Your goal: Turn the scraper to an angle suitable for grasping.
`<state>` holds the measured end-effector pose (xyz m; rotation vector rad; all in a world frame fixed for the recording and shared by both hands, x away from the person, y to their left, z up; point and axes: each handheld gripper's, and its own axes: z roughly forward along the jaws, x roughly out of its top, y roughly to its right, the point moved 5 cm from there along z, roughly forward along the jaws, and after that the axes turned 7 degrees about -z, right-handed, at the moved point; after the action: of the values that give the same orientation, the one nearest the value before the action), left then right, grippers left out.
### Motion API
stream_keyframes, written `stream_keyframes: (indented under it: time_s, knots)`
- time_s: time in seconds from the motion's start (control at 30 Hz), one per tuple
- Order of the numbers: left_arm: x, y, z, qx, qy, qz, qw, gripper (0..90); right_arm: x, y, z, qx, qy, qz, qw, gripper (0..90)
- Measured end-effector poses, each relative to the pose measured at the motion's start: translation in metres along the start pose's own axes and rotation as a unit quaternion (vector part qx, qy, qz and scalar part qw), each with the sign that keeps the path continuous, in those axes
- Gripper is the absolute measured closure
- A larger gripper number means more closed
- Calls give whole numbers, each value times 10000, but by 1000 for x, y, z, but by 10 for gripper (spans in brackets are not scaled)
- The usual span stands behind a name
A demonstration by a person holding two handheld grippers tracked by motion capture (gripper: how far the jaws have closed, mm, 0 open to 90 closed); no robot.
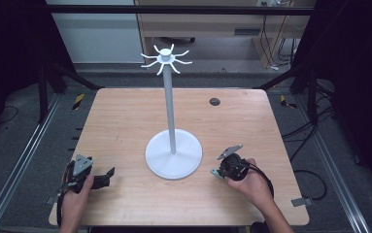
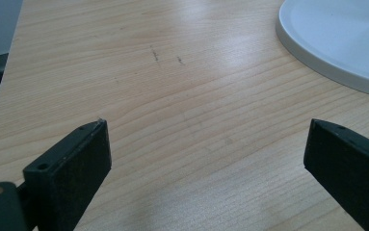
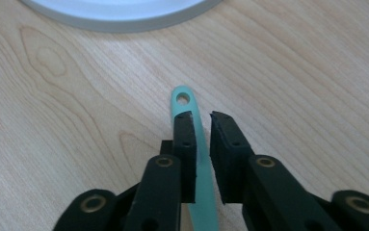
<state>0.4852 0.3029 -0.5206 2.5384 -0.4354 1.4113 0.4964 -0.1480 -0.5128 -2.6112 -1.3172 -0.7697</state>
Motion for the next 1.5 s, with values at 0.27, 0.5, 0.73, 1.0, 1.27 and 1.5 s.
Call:
stream_keyframes:
  time_s: [0.27,0.5,0.73,1.0,1.27,1.5]
  knots:
    - [2,2,0,-47,65,41,10000,22,4,-2,-3,76,-300,-112,9995,668]
    - [1,1,-1,-47,69,32,10000,21,9,-1,-3,185,-561,-303,9978,625]
    - [1,1,-1,-48,61,32,10000,21,12,0,0,248,-754,-322,9963,664]
    - [1,2,-1,-61,50,41,10000,23,14,-1,3,291,-859,-387,9951,677]
    - [1,2,-1,-63,45,42,10000,23,14,-1,6,312,-934,-417,9943,701]
    - [1,2,-1,-63,39,77,9999,24,11,1,6,329,-1009,-387,9936,720]
